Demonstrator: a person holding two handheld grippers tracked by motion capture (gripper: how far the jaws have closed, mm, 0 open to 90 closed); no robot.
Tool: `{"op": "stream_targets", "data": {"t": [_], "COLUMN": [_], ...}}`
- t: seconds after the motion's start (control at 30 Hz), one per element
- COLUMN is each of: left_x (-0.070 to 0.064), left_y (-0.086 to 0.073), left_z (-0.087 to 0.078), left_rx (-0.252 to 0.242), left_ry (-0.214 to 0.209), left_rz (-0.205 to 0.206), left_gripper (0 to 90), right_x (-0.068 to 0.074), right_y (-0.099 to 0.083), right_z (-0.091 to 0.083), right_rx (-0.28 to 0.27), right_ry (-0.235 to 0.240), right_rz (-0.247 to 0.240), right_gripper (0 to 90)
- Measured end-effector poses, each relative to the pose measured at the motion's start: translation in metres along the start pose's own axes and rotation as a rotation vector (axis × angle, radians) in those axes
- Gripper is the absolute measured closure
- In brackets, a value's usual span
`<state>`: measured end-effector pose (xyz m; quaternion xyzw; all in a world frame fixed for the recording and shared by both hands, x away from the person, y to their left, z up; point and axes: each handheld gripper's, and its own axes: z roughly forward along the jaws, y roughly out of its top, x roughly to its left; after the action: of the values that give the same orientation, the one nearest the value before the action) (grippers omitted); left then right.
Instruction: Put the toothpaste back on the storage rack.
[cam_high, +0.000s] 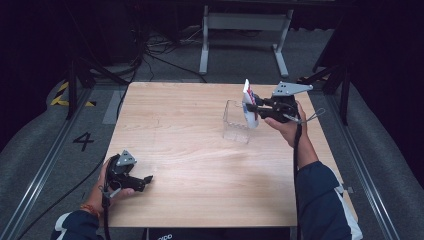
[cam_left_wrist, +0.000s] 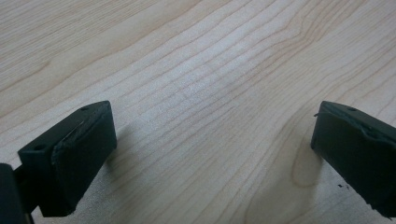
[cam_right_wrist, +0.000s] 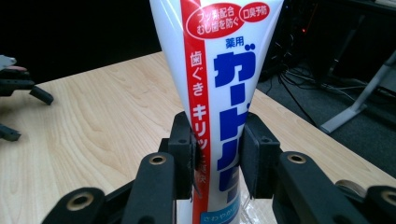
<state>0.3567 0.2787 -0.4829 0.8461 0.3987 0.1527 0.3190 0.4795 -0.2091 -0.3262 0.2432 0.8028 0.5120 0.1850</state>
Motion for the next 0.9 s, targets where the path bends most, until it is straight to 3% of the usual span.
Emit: {"op": "stream_targets", "data": {"t": [0.43,0.9], "left_x": [0.0,0.0], "left_y": [0.0,0.0], "left_z": [0.0,0.0], "left_rx": [0.001,0.0], "left_ry": [-0.001,0.001], "left_rz": [0.0,0.002], "left_gripper": [0.6,0.5], "right_x": [-0.011,-0.026], "right_y": [0.0,-0.016], "right_z": [0.019,0.031], "right_rx": [0.004,0.013], "right_ry": [-0.03,-0.065], "right_rz": [0.027,0.083], "right_gripper": [69.5,69.7]}}
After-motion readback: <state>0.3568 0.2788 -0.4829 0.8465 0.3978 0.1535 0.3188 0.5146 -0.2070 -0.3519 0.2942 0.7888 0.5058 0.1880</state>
